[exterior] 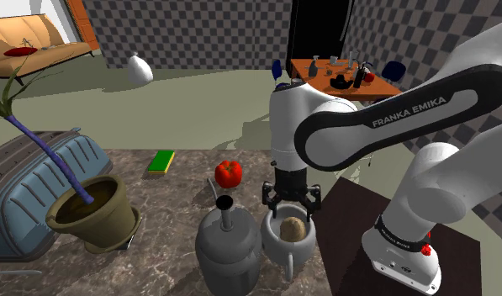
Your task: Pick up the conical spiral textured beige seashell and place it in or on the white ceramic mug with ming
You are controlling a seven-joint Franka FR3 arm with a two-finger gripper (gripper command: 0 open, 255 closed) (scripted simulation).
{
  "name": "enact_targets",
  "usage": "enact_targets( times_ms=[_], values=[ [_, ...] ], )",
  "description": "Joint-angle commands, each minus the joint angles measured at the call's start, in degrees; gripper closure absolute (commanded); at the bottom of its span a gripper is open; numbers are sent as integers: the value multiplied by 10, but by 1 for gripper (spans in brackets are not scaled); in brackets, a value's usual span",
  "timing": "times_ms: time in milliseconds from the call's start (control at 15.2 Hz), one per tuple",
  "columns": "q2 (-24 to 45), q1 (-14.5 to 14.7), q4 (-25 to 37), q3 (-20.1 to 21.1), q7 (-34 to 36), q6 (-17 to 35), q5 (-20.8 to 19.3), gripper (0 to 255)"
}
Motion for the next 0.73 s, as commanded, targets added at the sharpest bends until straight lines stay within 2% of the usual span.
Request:
enact_targets(
  times_ms=[0, 198, 462, 660],
  values=[
    [0, 0, 0, 0, 0, 0, 0, 0],
    [0, 0, 0, 0, 0, 0, 0, 0],
    [-24, -10, 54, -32, 4, -79, -28, 0],
    [-24, -10, 54, -32, 4, -79, -28, 0]
  ],
)
